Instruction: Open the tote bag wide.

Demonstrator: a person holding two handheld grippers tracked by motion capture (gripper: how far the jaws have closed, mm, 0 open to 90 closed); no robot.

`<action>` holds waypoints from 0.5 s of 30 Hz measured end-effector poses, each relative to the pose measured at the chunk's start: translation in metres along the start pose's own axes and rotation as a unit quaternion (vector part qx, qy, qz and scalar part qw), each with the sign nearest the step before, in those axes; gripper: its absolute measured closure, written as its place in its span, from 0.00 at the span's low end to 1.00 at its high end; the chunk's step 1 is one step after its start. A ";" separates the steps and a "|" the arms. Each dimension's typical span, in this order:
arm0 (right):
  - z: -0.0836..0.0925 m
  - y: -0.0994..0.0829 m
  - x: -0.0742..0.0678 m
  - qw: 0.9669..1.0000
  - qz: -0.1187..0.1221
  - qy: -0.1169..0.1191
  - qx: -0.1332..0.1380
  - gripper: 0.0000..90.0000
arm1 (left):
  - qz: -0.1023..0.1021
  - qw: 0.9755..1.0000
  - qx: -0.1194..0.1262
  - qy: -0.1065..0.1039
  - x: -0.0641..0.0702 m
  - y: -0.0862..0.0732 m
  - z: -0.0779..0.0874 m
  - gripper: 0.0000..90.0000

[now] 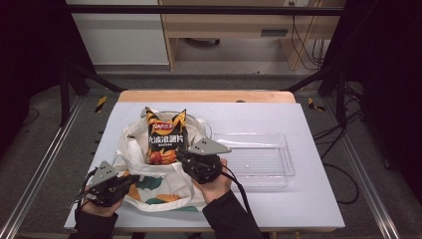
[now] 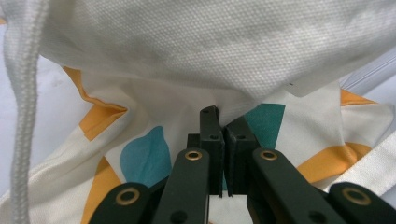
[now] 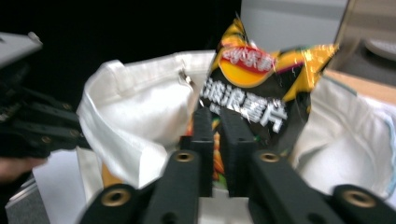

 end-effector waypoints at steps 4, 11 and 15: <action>-0.005 -0.008 -0.001 1.000 -0.001 0.006 -0.014 1.00 | -0.001 1.000 -0.002 -0.001 0.000 -0.001 -0.001 0.97; -0.014 -0.022 -0.002 0.999 0.004 0.008 -0.034 1.00 | -0.006 1.000 -0.006 -0.001 0.001 -0.003 -0.002 0.96; -0.016 -0.027 -0.004 0.999 -0.004 0.020 -0.032 1.00 | 0.003 1.000 -0.003 0.002 0.000 -0.004 0.000 0.88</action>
Point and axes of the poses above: each handheld gripper's, and its own axes: z roughly backward along the jaws, y roughly out of its top, x roughly to its right, the point moved 9 cm from there along -z, roughly forward along the jaws, and after that the axes turned 14 degrees about -x, right-handed, at the moved point
